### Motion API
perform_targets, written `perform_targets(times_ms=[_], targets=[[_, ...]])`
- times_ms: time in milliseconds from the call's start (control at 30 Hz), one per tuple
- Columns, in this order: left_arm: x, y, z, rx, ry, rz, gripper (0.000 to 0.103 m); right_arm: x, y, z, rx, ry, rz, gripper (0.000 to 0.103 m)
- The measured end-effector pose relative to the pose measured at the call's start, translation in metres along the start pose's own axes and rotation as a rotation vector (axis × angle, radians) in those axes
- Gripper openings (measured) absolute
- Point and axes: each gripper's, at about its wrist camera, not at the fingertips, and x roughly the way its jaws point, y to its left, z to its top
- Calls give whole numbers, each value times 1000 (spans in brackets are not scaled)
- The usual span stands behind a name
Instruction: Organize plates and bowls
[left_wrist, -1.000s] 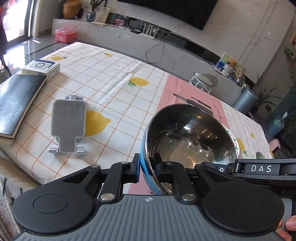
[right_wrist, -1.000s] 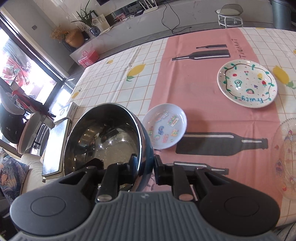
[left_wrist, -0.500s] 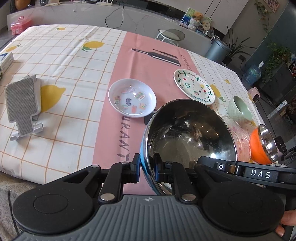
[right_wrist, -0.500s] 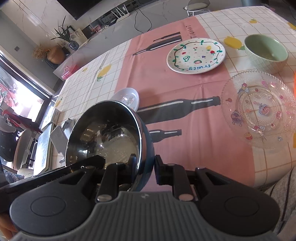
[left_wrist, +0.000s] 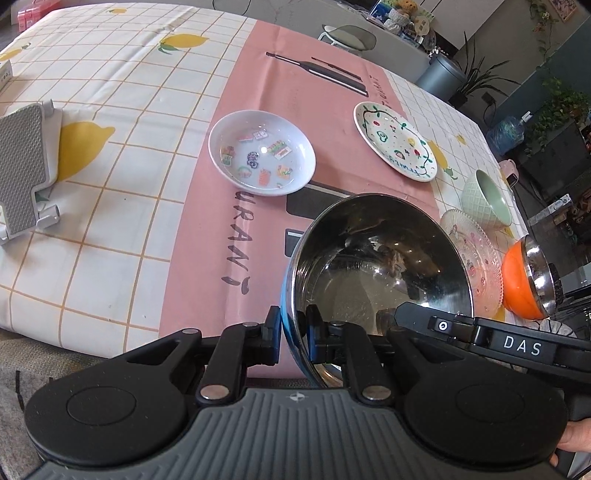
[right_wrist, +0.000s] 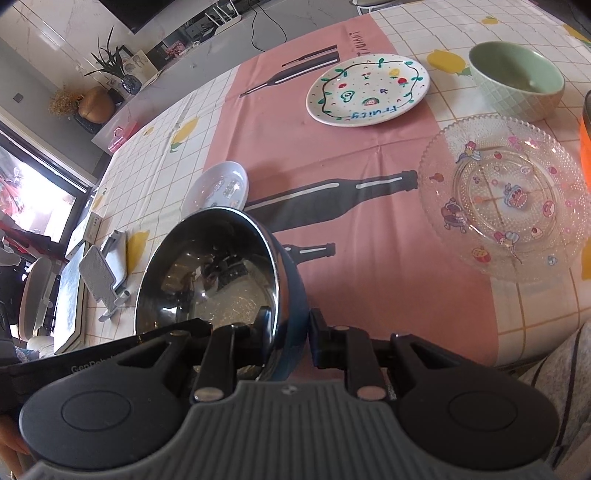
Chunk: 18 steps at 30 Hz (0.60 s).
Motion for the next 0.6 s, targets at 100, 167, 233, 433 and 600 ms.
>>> perform_targets(times_ms=[100, 167, 233, 433, 600], targets=[[2, -1, -1, 4, 0, 14, 14, 4, -3, 0, 5, 7, -3, 21], [2, -2, -1, 3, -2, 15, 14, 4, -6, 1, 12, 7, 6, 21], [2, -1, 0, -5, -8, 11, 14, 4, -8, 2, 21, 8, 16, 21], [1, -6, 1, 9, -47, 12, 17, 2, -13, 3, 32, -19, 1, 23], [5, -7, 2, 7, -54, 58, 27, 1, -20, 5, 52, -25, 14, 27]])
